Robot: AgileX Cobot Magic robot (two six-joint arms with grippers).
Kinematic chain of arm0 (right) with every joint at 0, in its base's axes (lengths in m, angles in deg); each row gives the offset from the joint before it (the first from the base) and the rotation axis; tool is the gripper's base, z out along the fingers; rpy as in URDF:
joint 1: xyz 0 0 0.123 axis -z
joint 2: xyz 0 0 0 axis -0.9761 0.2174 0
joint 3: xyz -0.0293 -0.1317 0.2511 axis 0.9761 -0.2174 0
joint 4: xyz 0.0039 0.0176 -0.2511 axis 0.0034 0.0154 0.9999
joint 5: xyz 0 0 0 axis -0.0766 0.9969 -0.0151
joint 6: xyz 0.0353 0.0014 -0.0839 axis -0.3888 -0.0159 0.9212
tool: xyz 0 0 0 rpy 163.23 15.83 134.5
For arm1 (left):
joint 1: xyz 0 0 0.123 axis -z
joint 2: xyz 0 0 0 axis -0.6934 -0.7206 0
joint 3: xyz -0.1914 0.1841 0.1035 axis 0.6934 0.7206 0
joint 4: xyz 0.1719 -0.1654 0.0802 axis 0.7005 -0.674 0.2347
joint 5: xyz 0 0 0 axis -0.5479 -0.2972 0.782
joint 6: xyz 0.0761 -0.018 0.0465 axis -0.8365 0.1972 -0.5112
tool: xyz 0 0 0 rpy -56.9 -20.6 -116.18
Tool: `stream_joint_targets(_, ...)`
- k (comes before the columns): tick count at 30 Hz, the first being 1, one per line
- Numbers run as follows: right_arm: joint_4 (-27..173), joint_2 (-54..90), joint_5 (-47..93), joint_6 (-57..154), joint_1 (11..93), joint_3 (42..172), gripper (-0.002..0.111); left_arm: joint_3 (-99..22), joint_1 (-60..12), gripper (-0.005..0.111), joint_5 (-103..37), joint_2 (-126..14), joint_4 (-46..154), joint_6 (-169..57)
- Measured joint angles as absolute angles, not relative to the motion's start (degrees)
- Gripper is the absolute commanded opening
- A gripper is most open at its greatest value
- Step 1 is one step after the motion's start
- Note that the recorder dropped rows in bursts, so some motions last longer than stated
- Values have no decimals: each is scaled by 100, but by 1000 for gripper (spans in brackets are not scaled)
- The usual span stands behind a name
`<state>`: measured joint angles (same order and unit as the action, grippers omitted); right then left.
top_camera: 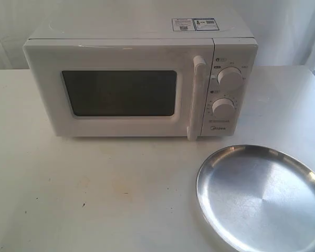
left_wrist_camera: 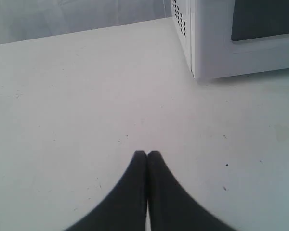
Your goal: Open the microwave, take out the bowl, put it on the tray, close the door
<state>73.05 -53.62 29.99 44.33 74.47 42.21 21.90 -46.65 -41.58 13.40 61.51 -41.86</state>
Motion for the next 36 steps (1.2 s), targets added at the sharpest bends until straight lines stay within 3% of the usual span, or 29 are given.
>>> stream_joint_targets(8,7305,-5362,2249,4168,7447,4221,0,2190,-4665,0,-4158,1340,6151,-4186)
stream_joint_targets(20,7395,-5362,629,517,7447,4221,0,2190,-4665,0,-4158,1340,6151,-4186)
stream_joint_targets(25,9803,-5374,-822,-1978,7363,4388,0,2190,-4665,0,-4158,1340,6151,-4186)
stream_joint_targets(29,11626,-5119,-2065,-2839,7363,5561,0,2190,-4665,0,-4158,1340,6151,-4186)
stream_joint_targets(36,14136,-2899,-2426,-3144,7363,7115,0,2190,-4665,0,-4158,1340,6151,-4186)
